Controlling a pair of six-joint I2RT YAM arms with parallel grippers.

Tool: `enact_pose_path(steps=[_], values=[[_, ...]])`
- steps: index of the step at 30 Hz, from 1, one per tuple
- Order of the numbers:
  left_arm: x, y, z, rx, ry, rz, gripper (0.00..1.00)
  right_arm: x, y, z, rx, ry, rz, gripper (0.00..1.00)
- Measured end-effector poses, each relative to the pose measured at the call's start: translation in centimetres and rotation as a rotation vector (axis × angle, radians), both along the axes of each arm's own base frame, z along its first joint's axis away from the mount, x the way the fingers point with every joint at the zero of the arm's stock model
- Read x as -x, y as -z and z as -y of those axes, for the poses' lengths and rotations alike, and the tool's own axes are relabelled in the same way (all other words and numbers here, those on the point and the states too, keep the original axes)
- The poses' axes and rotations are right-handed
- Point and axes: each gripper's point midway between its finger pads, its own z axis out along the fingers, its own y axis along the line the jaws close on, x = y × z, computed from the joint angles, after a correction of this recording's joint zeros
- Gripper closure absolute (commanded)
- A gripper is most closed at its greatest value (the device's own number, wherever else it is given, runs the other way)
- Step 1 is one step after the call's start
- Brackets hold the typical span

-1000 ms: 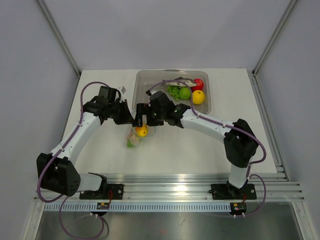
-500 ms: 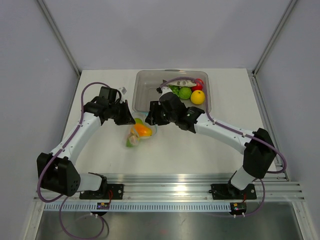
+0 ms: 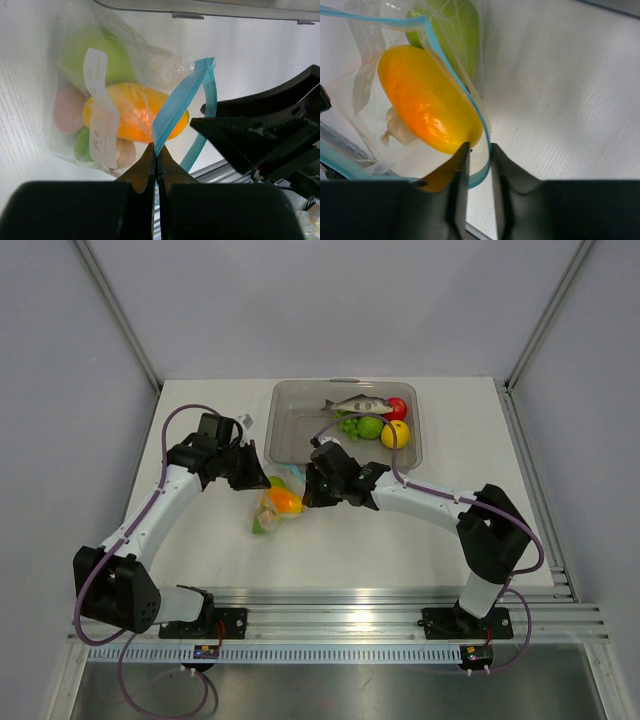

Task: Place the food in the zip-top bag and seal the zipper
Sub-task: Place the fake fruit in the zipper food storage bag, then adjust the zipper food storage bag at the center of the board.

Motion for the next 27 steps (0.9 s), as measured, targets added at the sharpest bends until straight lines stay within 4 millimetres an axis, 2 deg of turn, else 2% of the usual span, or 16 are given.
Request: enact_pose_path(steps=[1,3,9,11,16,19,24,27], values=[[0.0,0.0,0.0,0.001,0.000,0.002,1.00,0.0,0.0,0.0,-0.002,-0.001,0.001,0.92],[0.0,-0.1,0.0,0.001,0.000,0.004,1.00,0.0,-0.1,-0.1,-0.003,-0.005,0.005,1.00],[0.2,-0.2,0.3,0.003,0.015,0.006,1.00,-0.2,-1.4,-0.7,-0.033,-0.017,0.018,1.00],[0.7,-0.2,1.0,0.003,0.043,0.007,1.00,-0.2,-2.3,-1.0,-0.057,-0.025,0.027,1.00],[2.7,-0.9,4.4,0.013,0.175,0.023,1.00,-0.1,-5.4,-1.4,-0.130,-0.028,0.062,1.00],[3.2,-1.2,5.3,0.034,0.208,0.024,1.00,0.1,-7.0,-1.1,-0.160,-0.021,0.083,1.00],[3.4,-1.8,6.2,0.083,0.216,0.022,0.99,0.0,-7.6,-0.8,-0.164,-0.011,0.097,1.00],[3.5,-2.1,7.1,0.115,0.231,0.024,0.88,0.1,-7.4,-0.7,-0.158,-0.013,0.095,1.00]])
